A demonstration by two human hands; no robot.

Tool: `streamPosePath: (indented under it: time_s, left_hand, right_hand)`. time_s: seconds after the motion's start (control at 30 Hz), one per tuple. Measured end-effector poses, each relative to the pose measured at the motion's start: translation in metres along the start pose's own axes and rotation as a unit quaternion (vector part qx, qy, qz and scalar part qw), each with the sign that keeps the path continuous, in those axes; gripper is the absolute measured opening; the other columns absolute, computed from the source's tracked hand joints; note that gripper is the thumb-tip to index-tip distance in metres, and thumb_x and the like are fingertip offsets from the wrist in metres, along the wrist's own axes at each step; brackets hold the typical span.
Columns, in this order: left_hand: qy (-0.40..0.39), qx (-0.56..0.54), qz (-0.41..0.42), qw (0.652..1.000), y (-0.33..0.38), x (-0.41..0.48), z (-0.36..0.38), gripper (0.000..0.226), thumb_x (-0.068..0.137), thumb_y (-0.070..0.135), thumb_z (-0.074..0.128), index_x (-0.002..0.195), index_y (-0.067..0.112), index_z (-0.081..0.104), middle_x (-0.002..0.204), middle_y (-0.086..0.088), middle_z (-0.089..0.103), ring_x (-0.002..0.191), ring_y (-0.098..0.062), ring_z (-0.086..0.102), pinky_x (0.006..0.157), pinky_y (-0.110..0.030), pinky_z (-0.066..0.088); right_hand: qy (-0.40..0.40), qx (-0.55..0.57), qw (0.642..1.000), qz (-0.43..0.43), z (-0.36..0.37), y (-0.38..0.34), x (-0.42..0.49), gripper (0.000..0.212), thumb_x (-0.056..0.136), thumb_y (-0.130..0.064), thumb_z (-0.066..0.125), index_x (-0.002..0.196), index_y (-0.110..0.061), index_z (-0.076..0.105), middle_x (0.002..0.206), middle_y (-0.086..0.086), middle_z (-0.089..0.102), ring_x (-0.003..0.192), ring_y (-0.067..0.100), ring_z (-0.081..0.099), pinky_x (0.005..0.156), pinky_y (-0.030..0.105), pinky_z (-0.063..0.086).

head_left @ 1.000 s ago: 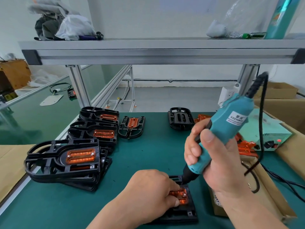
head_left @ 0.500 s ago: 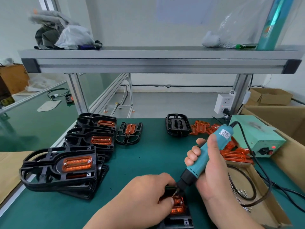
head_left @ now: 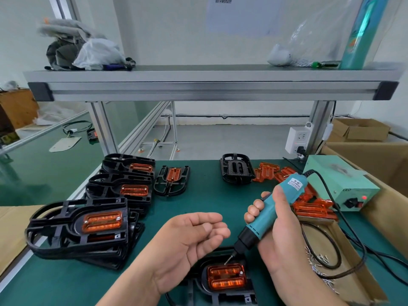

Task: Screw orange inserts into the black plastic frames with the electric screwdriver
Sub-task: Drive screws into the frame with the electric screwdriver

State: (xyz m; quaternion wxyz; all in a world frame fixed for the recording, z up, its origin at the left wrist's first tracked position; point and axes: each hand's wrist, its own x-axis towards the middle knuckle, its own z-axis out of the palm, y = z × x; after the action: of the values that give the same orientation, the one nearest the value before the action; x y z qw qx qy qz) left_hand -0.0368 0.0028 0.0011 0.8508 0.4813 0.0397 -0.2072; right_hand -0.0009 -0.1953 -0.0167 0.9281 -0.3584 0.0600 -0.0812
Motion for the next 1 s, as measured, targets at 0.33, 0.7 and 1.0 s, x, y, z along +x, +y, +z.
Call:
streamPosePath:
  time_s: [0.33,0.7,1.0]
  left_hand:
    - [0.007,0.101,0.029,0.994,-0.0032,0.0038,-0.004,0.027,0.092,0.034,0.073,0.099,0.008,0.071,0.075,-0.009,0.063,0.045,-0.011,0.048,0.039,-0.02,0.035]
    - [0.011,0.113,0.016,0.993,-0.0073,0.0073,-0.0062,0.023,0.105,0.011,0.06,0.102,0.004,0.081,0.087,-0.011,0.067,0.06,-0.011,0.05,0.047,-0.02,0.039]
    - [-0.004,0.192,0.041,0.981,-0.0083,0.006,-0.0078,0.011,0.104,0.008,0.061,0.111,0.0,0.066,0.091,-0.018,0.073,0.057,-0.014,0.053,0.046,-0.02,0.038]
  right_hand:
    - [-0.003,-0.01,1.0,0.0,-0.0001,0.0005,-0.0013,0.038,0.092,-0.046,0.069,0.099,-0.012,0.055,0.073,0.003,0.05,0.061,0.016,0.049,0.054,0.028,0.047]
    - [-0.008,-0.024,1.0,-0.006,-0.002,0.001,-0.0019,0.034,0.098,-0.044,0.067,0.101,-0.013,0.054,0.074,0.004,0.051,0.062,0.016,0.05,0.056,0.029,0.047]
    - [-0.019,-0.022,1.0,-0.008,-0.0008,0.0014,-0.0034,0.035,0.095,-0.044,0.068,0.102,-0.013,0.054,0.074,0.004,0.05,0.061,0.016,0.05,0.054,0.029,0.047]
